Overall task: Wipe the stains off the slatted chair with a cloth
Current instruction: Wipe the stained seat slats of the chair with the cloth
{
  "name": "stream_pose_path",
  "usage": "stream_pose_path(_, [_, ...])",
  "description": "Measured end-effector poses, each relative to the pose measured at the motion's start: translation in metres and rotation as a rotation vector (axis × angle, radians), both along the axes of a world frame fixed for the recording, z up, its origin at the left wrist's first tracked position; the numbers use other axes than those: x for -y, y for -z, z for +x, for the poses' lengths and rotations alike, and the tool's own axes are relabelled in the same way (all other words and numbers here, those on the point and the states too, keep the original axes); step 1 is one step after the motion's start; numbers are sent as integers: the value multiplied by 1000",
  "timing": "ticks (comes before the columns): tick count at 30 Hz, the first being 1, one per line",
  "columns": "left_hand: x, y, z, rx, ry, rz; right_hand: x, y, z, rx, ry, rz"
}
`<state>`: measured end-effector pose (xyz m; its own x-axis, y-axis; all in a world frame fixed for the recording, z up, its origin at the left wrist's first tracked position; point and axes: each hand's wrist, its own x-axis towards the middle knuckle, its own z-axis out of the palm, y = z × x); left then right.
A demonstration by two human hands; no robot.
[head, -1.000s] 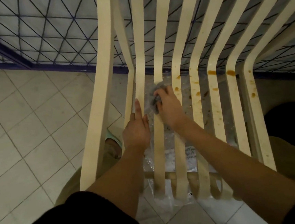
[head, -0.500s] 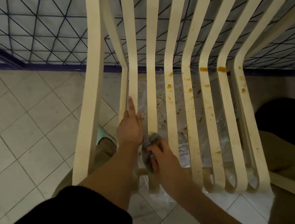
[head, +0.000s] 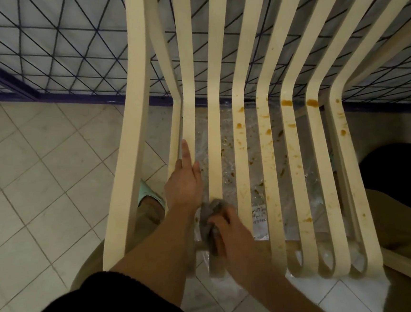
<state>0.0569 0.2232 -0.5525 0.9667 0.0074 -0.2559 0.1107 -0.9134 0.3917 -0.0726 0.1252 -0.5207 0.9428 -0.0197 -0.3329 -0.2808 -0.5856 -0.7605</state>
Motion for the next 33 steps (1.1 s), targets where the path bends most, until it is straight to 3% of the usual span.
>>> stream_pose_path(8, [-2,1,1,-19,7,-12,17,4,90,227,-30,-13])
stream_pose_path(11, [-1,0,0,-11,10,-8,23,9,129,133,64,23])
stream_pose_path(14, [0,-1,-1,6,-1,-16,31,9,175,-13,131,187])
stream_pose_path(19, [0,-1,-2,6,4,-7,48,-2,255,94,107,-37])
stream_pose_path(22, [0,-1,-2,9,3,-16,53,-2,286,-20,71,-105])
stream_pose_path(23, [-1,0,-3,10,3,-13,52,-1,287,3,2,-159])
stream_pose_path(25, [-2,-1,-1,9,6,-9,53,3,283,180,14,-39])
stream_pose_path(26, [-2,-1,-1,4,5,-12,55,10,277,128,153,133])
stream_pose_path(27, [-1,0,-1,4,6,-17,57,15,271,137,162,220])
stream_pose_path(29, [0,-1,-1,6,12,-16,49,8,255,149,30,51])
stream_pose_path(33, [-1,-4,-1,4,-5,-21,44,4,215,213,10,-131])
